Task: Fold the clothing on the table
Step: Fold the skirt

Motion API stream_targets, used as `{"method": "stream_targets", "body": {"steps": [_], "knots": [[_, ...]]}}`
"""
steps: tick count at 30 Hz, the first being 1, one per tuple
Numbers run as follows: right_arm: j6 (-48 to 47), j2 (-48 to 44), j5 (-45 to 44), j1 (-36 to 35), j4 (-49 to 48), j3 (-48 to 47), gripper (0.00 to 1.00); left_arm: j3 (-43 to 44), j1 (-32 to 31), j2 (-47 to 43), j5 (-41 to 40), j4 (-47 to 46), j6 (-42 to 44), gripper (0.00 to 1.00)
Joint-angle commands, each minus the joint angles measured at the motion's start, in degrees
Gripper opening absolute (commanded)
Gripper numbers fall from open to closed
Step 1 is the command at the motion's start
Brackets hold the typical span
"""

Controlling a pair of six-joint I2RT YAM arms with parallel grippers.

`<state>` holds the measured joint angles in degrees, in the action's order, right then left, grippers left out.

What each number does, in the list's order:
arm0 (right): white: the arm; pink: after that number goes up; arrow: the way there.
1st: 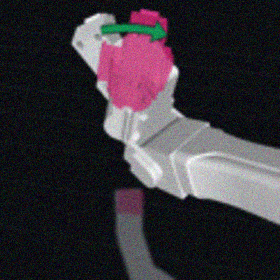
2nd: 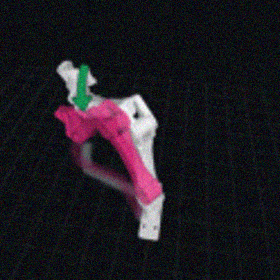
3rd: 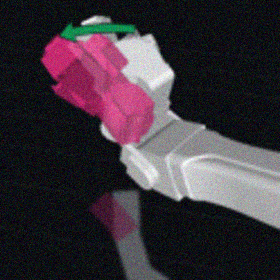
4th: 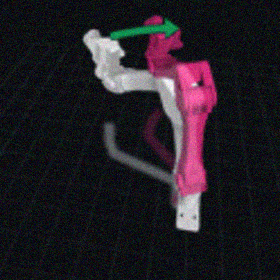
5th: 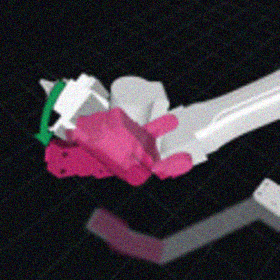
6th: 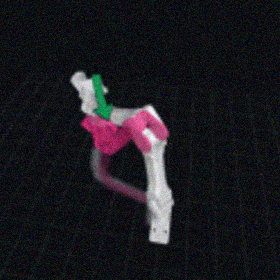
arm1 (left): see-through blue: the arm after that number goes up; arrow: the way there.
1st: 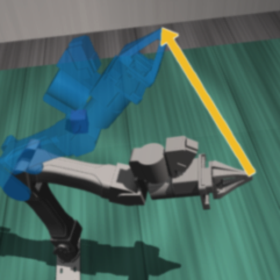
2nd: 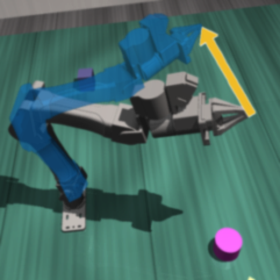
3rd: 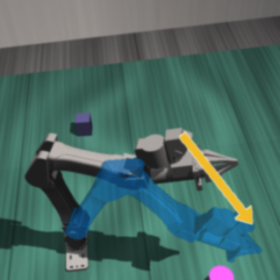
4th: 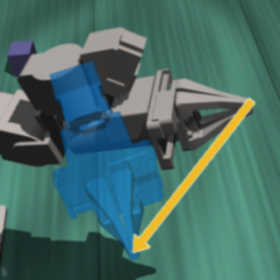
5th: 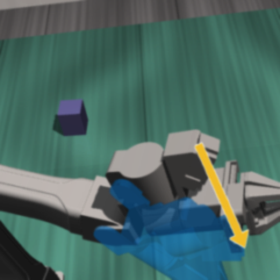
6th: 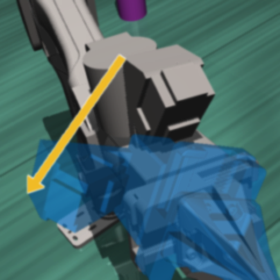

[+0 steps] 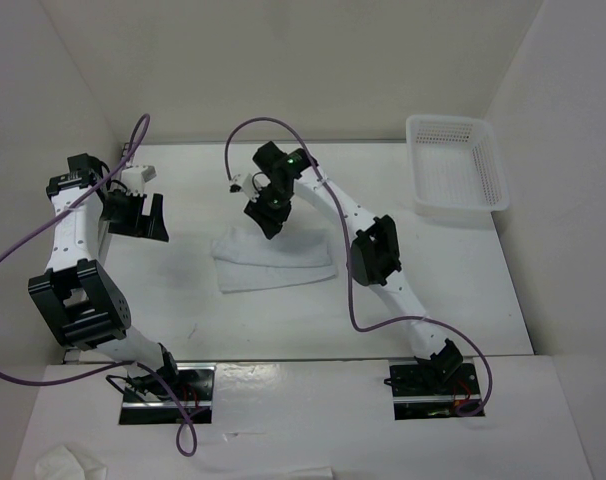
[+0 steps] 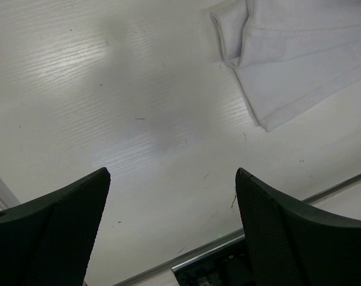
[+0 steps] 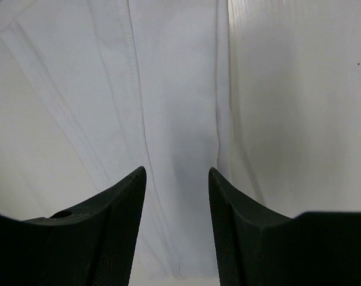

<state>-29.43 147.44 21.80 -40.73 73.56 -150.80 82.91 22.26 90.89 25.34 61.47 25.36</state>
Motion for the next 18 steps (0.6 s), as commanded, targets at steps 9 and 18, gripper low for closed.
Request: {"method": "stream_targets", "body": {"steps": [9,18], "knots": [[1.3,3.2,-0.1,-0.9,1.0,-6.3,0.60,-0.9,0.2,-1.9,0.8,0.8,1.7,0.92],[1.3,6.6,0.4,-1.5,1.0,-9.0,0.59,-0.9,0.2,-1.9,-0.3,1.3,1.7,0.92]]}}
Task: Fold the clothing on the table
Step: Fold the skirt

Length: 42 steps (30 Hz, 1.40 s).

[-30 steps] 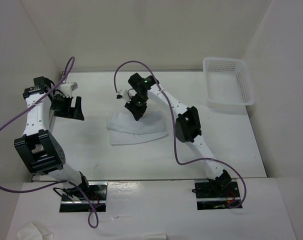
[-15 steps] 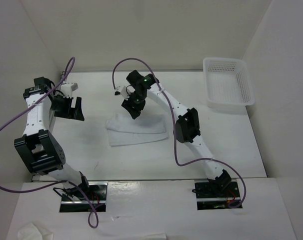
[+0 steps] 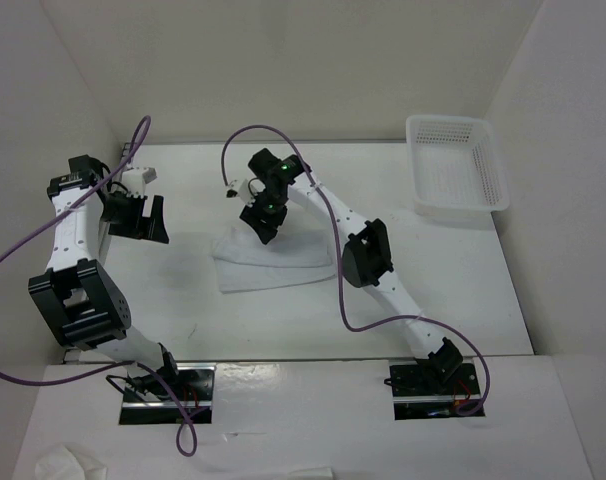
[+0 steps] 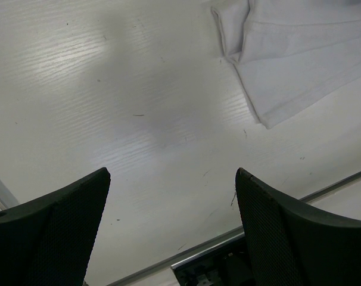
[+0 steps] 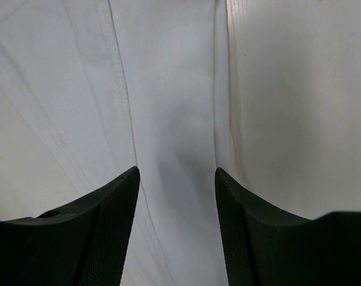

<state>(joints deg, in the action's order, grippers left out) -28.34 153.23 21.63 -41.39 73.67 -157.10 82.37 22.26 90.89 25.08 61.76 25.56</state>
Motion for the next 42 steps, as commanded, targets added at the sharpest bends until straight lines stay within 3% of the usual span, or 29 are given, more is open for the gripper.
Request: {"method": "stream_targets", "body": {"steps": [1,16,21,24,32,36,42], "knots": [[0.2,0.8,0.6,-0.8,0.9,-2.7,0.58,-0.4,0.2,-1.9,0.0,1.0,1.5,0.92],[0.2,3.5,0.1,0.3,0.9,-3.8,0.53,-0.9,0.2,-1.9,0.0,1.0,1.5,0.92],[0.7,3.0,-0.4,0.8,0.9,-4.4,0.53,-1.4,-1.4,1.6,5.6,1.0,1.5,0.92],[0.7,-0.3,-1.1,2.2,0.9,-3.7,0.53,0.1,-5.6,5.7,10.4,-0.8,1.5,0.86],[0.7,-15.7,-1.1,9.6,0.9,9.8,0.56,9.6,-23.8,18.1,5.1,-7.9,-2.3,0.83],[0.7,-22.8,-1.6,14.1,-0.4,20.2,0.56,12.9,-26.2,21.6,3.4,-10.6,-2.8,0.83],[0.7,-36.0,-5.6,18.2,-9.4,39.5,0.56,14.2,-24.9,25.5,0.9,-11.5,-2.8,0.82]]}}
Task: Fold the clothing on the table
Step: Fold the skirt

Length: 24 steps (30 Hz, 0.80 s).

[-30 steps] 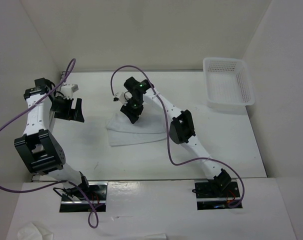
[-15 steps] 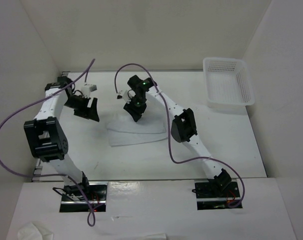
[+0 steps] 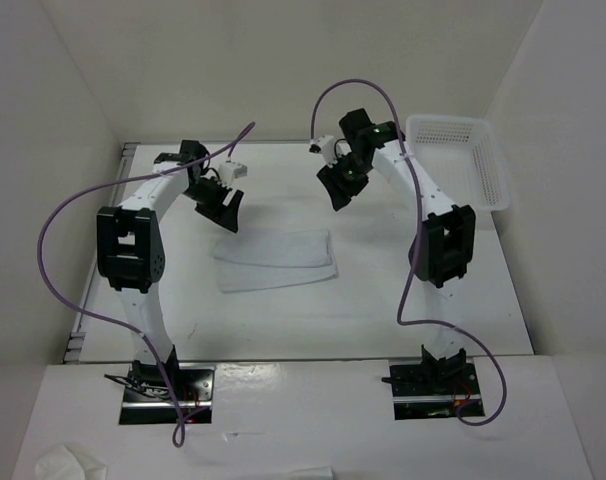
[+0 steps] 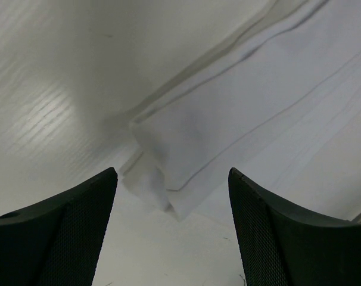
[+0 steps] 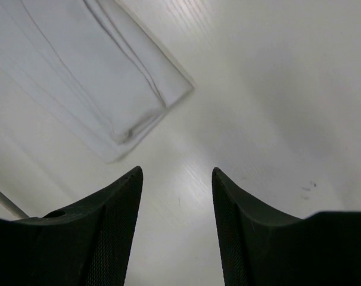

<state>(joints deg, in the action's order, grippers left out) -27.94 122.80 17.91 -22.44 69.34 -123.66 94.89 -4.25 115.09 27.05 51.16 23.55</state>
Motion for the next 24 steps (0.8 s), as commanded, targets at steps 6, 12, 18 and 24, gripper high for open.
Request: {"method": "stream_targets", "body": {"steps": [6,12,18,24], "knots": [[1.5,-12.5,-3.8,2.6,-7.9,15.0,0.57,0.6,2.9,2.6,-5.8,-5.2,-1.9,0.81],[1.5,-15.9,-4.9,5.6,-9.5,18.2,0.57,0.0,1.2,5.6,-5.9,-7.0,-3.2,0.78],[2.1,-17.9,-5.5,6.2,-10.0,20.8,0.57,0.0,1.2,7.3,-3.8,-6.5,-3.2,0.77],[2.1,-18.4,-6.0,6.2,-11.1,22.6,0.57,-1.0,1.2,7.3,-2.7,-6.5,-3.2,0.74]]}}
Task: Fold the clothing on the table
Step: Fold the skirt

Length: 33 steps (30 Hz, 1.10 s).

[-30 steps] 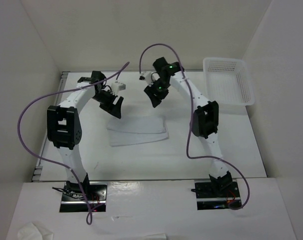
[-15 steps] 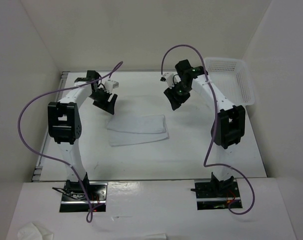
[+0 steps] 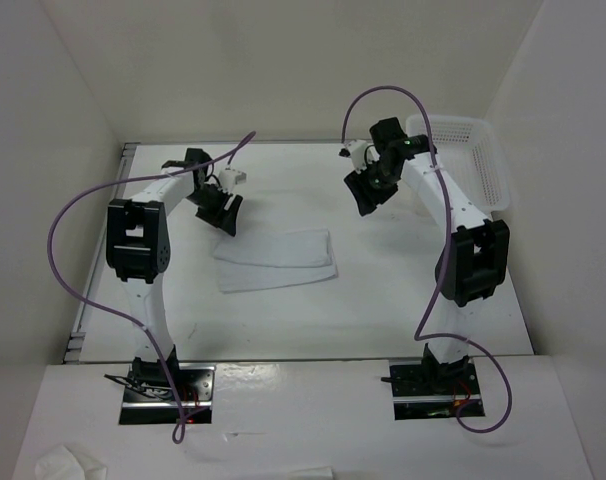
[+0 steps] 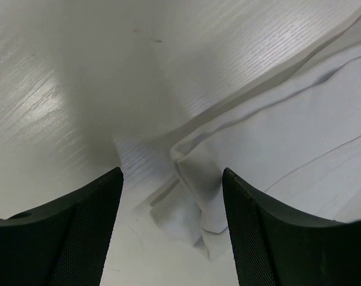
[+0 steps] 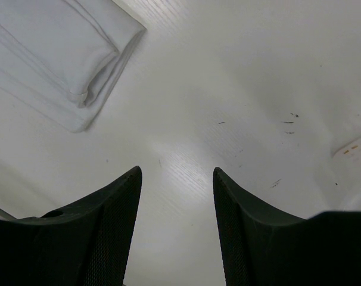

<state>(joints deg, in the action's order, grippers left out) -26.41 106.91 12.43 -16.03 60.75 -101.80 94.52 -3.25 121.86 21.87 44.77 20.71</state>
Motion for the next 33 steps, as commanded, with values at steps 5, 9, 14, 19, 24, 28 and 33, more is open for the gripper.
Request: {"method": "stream_targets", "body": {"steps": [5,9,14,19,24,28,33], "knots": [[1.1,-2.5,-0.6,-0.2,-2.5,0.7,0.57,-0.7,-0.4,0.5,4.3,-0.1,0.2,0.72],[1.1,-2.5,-0.6,-0.2,-2.5,0.7,0.57,-0.7,-0.9,0.5,5.6,0.5,0.8,0.62],[1.1,-2.5,-0.6,-0.2,-3.0,0.7,0.57,-0.7,-1.4,0.5,5.6,0.5,0.8,0.42],[1.1,-2.5,-0.6,-0.2,-3.0,0.7,0.57,-0.7,-1.4,0.5,6.2,1.0,1.4,0.12],[1.1,-2.5,0.0,0.3,-3.0,0.7,0.57,-0.1,-1.4,-0.7,6.2,2.2,2.5,0.03],[1.1,-2.5,0.0,0.3,-3.0,0.7,0.57,-0.1,-1.4,-4.1,6.8,4.1,4.9,0.01],[1.1,-2.5,0.5,0.3,-3.0,0.7,0.57,-3.5,-1.4,-10.1,7.8,7.1,9.5,0.01]]}}
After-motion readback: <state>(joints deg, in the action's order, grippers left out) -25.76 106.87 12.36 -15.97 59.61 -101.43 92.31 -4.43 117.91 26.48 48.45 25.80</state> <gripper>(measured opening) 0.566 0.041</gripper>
